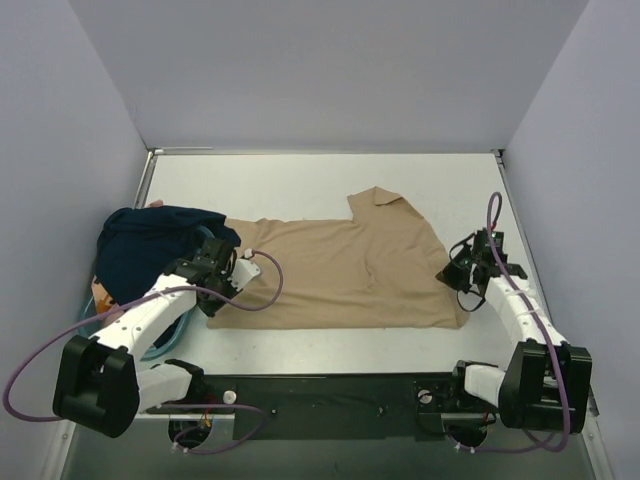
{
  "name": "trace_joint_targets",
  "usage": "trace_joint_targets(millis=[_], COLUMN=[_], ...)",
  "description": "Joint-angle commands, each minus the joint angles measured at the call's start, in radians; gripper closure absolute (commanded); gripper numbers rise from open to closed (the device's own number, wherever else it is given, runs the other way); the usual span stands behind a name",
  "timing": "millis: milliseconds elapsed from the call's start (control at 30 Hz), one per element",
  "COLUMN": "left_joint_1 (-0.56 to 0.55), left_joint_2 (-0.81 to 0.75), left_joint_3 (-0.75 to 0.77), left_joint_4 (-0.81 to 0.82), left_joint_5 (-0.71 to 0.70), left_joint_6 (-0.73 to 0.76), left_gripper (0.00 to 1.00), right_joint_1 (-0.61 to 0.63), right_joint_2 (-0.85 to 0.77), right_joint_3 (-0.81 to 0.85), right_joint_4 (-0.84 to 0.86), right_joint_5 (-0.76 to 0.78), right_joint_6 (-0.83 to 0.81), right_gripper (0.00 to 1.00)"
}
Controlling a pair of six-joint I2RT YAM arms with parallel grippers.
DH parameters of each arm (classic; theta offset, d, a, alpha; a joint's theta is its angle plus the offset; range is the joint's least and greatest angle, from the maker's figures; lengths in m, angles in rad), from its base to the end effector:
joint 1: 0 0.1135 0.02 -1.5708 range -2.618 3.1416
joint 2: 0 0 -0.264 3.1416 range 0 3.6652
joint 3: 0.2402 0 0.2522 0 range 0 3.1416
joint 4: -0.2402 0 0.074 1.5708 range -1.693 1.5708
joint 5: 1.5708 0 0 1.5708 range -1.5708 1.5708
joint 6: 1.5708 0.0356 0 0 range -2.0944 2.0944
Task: Fold and stack the t-shirts
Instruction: Fold the flattened tshirt in 1/3 of the way
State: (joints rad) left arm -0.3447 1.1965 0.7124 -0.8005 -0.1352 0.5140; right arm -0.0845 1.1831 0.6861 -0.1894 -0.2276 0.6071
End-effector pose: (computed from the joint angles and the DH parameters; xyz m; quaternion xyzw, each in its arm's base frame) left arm 0.1890 -0.0628 0.1935 0.4023 0.9019 0.0786 0.1361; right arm 0.2480 -0.0129 0.2250 0.2587 0.8613 0.2090 0.3842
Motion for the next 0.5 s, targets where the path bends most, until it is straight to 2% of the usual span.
trace_joint_targets(millis=[0,200,300,467], left_joint_1=[0.009,0.007,0.0,-0.105], left_joint_2=[-0.009,0.067,0.109,0.193], left_joint_3=[0.025,0.024,0.012,0.022], left_joint_4=[0.047,0.096,0.159,0.231], left_joint_5=[-0.015,0.006,0.022,-0.04], left_joint_6=[-0.008,-0.051,-0.065,-0.069], left_gripper=[0.7,0.73,0.73,0.73], right_joint_1=[-0.038,-0.228,-0.32,-0.422], right_joint_2=[-0.057,-0.056,0.006,0.122], right_joint_3=[-0.157,-0.295,-0.309,-0.295], right_joint_4=[0.067,0.076,0.082,0.039], right_joint_5=[-0.093,-0.174,-0.177,-0.187], right_joint_6=[0.138,0.189,0.212,0.241], right_gripper=[1.0,1.0,1.0,1.0])
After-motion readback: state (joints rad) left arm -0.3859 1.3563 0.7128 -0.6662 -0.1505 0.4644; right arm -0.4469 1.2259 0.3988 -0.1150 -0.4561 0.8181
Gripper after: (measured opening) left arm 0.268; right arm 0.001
